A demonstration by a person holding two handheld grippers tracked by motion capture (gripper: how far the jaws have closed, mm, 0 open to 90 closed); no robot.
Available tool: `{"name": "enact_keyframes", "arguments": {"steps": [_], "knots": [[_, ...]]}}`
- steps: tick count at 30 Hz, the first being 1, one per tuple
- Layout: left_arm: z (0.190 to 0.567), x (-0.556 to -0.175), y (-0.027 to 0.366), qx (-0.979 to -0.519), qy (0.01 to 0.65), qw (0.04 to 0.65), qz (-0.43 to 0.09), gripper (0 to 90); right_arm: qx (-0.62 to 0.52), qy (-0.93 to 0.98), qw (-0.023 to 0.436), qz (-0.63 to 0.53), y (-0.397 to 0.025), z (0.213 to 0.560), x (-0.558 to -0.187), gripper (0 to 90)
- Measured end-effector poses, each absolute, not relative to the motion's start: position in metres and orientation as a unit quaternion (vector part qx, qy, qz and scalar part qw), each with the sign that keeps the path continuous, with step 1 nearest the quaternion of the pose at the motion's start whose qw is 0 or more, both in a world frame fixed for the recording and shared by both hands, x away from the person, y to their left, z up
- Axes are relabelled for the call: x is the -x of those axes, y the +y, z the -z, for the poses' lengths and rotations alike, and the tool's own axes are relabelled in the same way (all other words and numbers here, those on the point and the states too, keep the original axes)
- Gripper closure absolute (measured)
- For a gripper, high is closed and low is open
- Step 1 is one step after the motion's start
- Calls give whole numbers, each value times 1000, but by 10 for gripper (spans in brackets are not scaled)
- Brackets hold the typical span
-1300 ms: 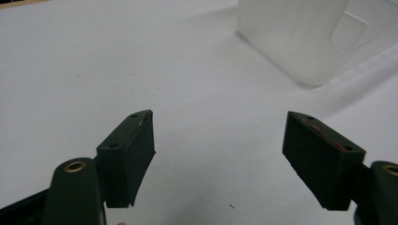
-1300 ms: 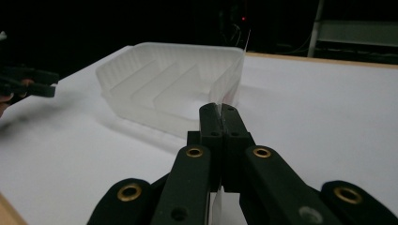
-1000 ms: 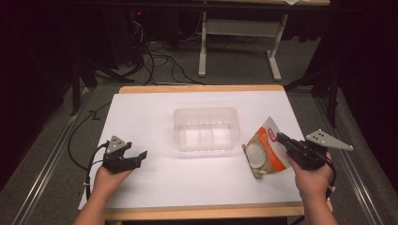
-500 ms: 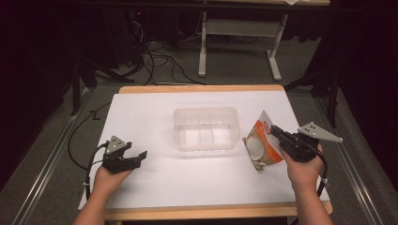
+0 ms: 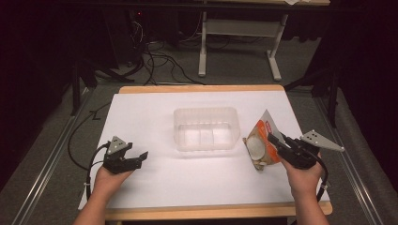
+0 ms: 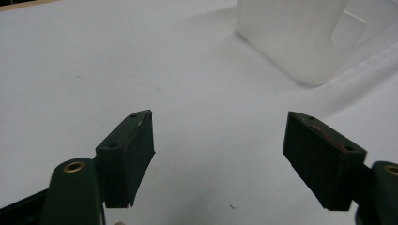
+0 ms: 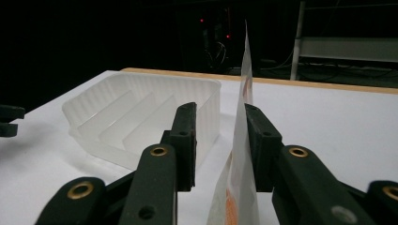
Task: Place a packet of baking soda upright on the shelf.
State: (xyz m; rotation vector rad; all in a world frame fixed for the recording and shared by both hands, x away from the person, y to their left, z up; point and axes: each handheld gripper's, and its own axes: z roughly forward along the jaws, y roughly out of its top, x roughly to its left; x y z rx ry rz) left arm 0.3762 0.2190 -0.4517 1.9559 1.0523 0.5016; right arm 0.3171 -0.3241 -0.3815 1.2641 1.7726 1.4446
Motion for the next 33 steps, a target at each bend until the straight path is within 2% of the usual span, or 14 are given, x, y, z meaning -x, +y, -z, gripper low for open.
{"name": "enact_keyframes", "arguments": {"steps": [5,15,24,26,33], "knots": [[451,-375,219,-781,417,421,-199,253,-467,655,266,-531,-325,383,-312,613],[451,-374,217,-783,414,420,-197,251,-476,649,260,-533,-332,393,-295,531],[451,-373,217,-784,411,422,-197,251,-479,647,279,-523,-331,401,-280,518],[451,-373,217,-784,411,422,-197,251,-480,643,282,-526,-330,402,-278,540],[452,-374,216,-787,409,419,-197,251,-480,642,309,-512,-325,408,-278,740]]}}
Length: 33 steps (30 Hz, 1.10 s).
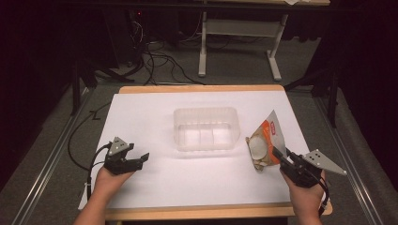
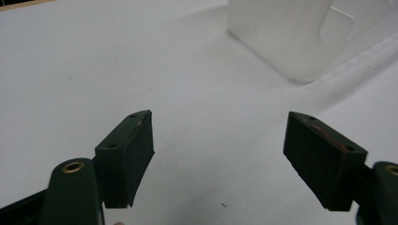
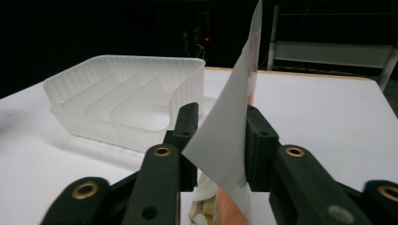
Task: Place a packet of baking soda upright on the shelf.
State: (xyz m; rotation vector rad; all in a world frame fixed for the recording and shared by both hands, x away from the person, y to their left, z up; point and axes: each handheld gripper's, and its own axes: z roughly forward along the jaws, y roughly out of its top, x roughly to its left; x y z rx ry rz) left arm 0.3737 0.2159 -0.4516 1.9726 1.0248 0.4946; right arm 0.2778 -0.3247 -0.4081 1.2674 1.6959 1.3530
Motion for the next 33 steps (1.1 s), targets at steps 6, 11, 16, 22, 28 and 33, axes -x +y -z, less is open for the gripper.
{"name": "enact_keyframes", "arguments": {"steps": [6,11,16,22,28,33], "knots": [[452,-374,215,-791,406,414,-195,251,-484,635,318,-512,-327,410,-278,856],[452,-374,214,-792,405,413,-195,251,-490,629,316,-514,-330,410,-281,898],[453,-374,214,-792,404,414,-196,252,-497,627,320,-507,-331,406,-283,900],[452,-374,214,-792,404,414,-196,251,-494,629,333,-499,-325,401,-286,900],[452,-374,215,-792,404,414,-196,252,-491,627,342,-499,-324,397,-286,900],[452,-374,215,-791,404,415,-197,251,-489,621,344,-506,-324,393,-285,900]]}}
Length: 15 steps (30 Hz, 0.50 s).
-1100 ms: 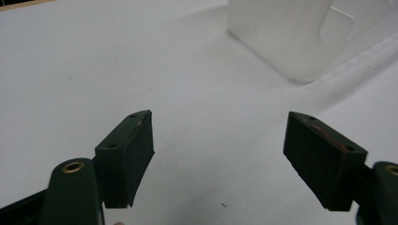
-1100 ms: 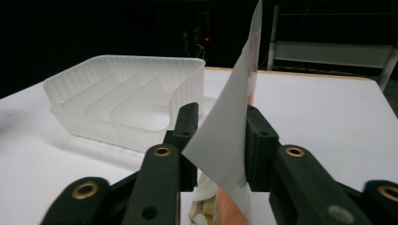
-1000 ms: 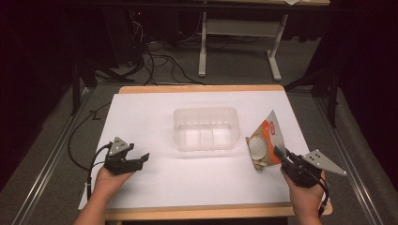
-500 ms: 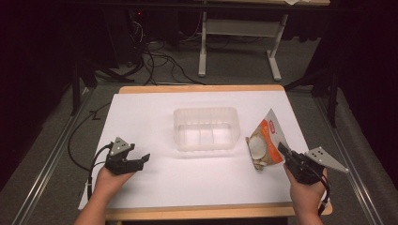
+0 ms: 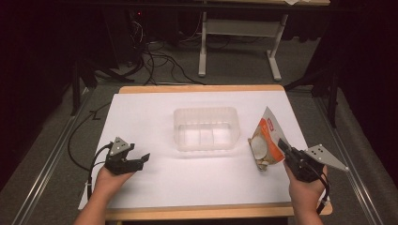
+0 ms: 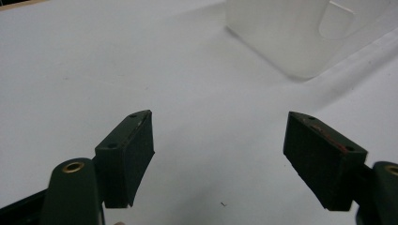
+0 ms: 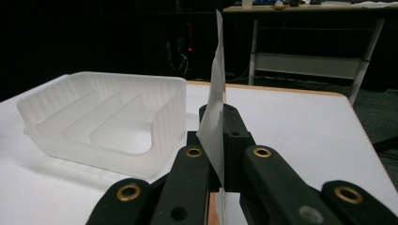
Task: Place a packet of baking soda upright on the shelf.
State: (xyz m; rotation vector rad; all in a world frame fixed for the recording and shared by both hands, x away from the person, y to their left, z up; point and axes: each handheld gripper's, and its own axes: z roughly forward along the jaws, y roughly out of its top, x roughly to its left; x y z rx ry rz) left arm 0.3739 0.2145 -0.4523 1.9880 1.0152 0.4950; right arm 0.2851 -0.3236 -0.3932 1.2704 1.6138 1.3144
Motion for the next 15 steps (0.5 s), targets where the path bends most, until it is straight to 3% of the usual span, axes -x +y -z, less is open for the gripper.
{"name": "enact_keyframes", "arguments": {"steps": [15], "knots": [[452,-374,216,-788,405,419,-197,252,-475,620,372,-502,-321,382,-280,900]]}}
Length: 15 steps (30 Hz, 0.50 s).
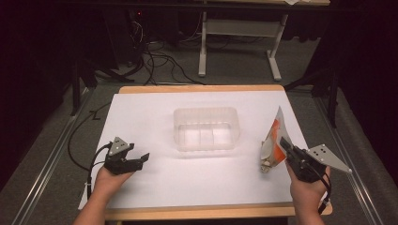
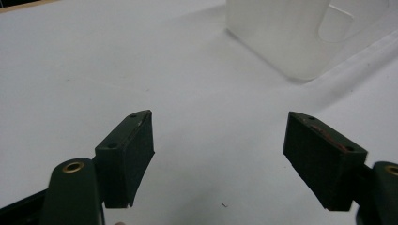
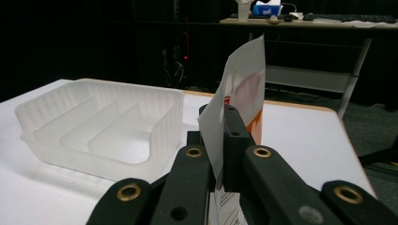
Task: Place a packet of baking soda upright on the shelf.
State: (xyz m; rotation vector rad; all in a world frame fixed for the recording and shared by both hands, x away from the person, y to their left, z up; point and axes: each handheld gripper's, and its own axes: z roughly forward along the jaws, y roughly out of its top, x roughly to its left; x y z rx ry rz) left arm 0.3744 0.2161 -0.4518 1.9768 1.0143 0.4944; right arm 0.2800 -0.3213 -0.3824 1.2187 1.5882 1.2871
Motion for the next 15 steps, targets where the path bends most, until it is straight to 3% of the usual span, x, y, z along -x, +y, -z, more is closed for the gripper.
{"name": "enact_keyframes", "arguments": {"steps": [15], "knots": [[452,-374,215,-791,399,419,-198,251,-464,613,391,-506,-325,368,-284,900]]}}
